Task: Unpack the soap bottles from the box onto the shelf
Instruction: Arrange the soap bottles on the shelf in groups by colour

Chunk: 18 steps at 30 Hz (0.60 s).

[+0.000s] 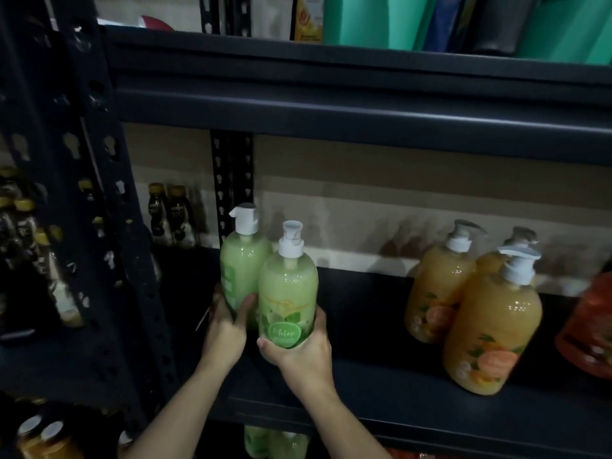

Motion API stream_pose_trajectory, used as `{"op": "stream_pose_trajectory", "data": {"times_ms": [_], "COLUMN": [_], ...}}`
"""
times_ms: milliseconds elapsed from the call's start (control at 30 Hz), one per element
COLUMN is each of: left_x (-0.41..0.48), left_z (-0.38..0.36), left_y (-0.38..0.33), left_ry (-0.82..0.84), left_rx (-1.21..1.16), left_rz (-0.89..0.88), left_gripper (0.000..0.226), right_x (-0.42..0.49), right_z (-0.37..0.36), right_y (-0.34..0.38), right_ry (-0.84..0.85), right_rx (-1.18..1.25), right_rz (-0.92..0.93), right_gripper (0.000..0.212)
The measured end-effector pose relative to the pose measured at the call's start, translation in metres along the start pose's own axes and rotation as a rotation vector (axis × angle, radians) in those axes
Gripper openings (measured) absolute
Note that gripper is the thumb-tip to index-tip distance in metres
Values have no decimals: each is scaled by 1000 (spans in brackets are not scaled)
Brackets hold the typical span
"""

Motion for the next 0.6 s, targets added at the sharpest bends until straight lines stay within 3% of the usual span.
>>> {"op": "stream_pose_trajectory", "data": {"times_ms": [67, 167, 200, 300, 467, 600], "left_x": [0, 0, 1, 3, 2, 1], "left_z": [0, 1, 1, 0, 1, -2], "left_y": [-1, -1, 3, 6, 3, 0], "left_ry": [-4, -13, -14, -10, -10, -6], "left_rx": [-5, 5, 10, 13, -4, 32], "left_rz": [-9, -21, -19, -24, -20, -23], "left_gripper": [82, 131, 137, 135, 138, 110], "right_x": [4, 14, 19, 38, 60, 66], "right_z": [10, 26, 31, 40, 46, 48], "right_y": [-1, -2, -2, -2, -6, -11], "right_ry": [-9, -29, -43, -92, -113, -102], "right_rx": [-5, 12, 15, 16, -16, -10], "right_rz": [-10, -2, 2, 6, 13, 28], "right_gripper": [99, 82, 77, 69, 80, 74]}}
Point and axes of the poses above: each hand's wrist, its own x-axis towards the middle knuckle, its own z-axis out of the back of the hand, y = z × x, the point moved 2 cm from there along x, towards the middle knuckle, and after that the axes turned 11 degrees about -z, right-handed, at the moved point
